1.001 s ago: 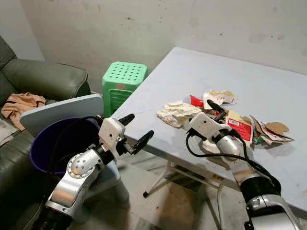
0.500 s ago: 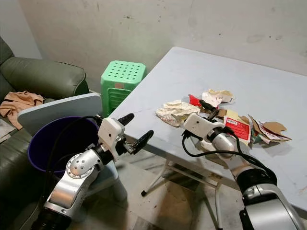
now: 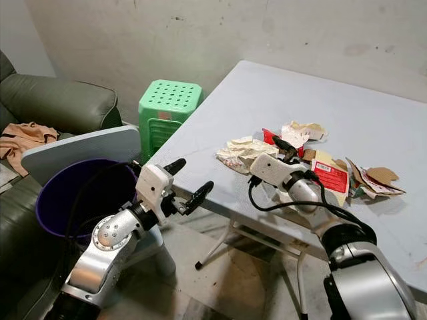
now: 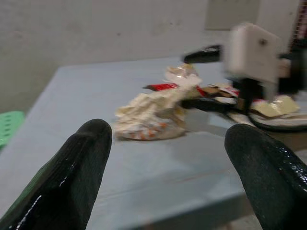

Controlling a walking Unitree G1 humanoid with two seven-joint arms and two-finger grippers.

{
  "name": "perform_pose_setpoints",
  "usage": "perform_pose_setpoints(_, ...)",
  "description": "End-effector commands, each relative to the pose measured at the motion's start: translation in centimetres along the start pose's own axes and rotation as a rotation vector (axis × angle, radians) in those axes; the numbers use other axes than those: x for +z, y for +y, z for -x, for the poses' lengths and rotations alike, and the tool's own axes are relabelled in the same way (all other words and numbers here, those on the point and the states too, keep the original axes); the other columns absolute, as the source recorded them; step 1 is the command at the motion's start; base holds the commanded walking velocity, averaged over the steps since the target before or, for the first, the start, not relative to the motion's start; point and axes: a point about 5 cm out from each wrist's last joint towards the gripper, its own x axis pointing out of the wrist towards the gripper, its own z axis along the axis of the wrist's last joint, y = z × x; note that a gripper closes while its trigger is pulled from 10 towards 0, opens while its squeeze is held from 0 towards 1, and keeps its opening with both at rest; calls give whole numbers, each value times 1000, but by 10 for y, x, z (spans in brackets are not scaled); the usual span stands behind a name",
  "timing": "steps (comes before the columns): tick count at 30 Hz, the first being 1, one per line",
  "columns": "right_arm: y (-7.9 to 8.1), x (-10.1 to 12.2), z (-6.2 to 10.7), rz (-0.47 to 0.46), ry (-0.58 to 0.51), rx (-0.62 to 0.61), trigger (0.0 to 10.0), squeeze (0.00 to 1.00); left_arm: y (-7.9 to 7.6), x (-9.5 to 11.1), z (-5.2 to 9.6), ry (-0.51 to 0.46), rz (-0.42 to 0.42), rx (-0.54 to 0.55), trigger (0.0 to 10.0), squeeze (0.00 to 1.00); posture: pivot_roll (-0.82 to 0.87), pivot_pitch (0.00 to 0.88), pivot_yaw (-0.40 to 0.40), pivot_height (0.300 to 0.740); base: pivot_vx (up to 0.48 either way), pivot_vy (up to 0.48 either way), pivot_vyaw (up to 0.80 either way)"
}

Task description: Picking trash to rubbish bin

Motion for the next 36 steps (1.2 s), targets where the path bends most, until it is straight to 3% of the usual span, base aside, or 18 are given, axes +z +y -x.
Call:
perform_pose_setpoints(1,-3,1,-2,13,-5,-2,3137,0,-5,5,-2,-10,-16,-23,10000,0,96,83,-72,715,0,0,0)
perform_pose_setpoints(3,-3,3,-3,15,-8,-8,2549,0,-8,5,-3,-11,-13,-31,10000,0,96,86,-70,715,0,0,0)
perform_pose_setpoints(5,-3,4,-3,17,-9,-8,2549,0,-8,5,-4,-11,-12,-32,10000,0,95,86,-70,715,0,0,0)
perform_pose_setpoints(6,-2,4,-4,19,-9,-8,3098,0,-8,6,-4,-12,-11,-32,10000,0,96,87,-71,715,0,0,0)
perform_pose_setpoints(7,-2,4,-4,22,-9,-6,627,0,-8,6,-4,-12,-10,-32,10000,0,96,89,-70,715,0,0,0)
perform_pose_setpoints(8,-2,4,-4,27,-8,-3,627,0,-8,6,-4,-11,-12,-32,10000,0,96,90,-71,715,0,0,0)
perform_pose_setpoints(9,-1,4,-4,28,-7,-1,0,0,-8,6,-4,-10,-14,-32,10000,0,97,90,-71,715,0,0,0)
perform_pose_setpoints(10,-1,4,-4,28,-2,2,902,0,-8,6,-4,-10,-14,-31,10000,0,97,90,-71,715,0,0,0)
perform_pose_setpoints(11,1,3,-4,34,1,13,0,0,-7,6,-4,-10,-15,-29,10000,0,98,90,-71,715,0,0,0)
perform_pose_setpoints(20,10,0,-1,49,2,97,0,0,-5,6,-4,-7,-22,-18,10000,0,97,89,-76,715,0,0,0)
perform_pose_setpoints(36,13,1,-1,68,-12,108,0,0,-5,5,-4,-3,-28,-15,10000,0,95,87,-73,715,0,0,0)
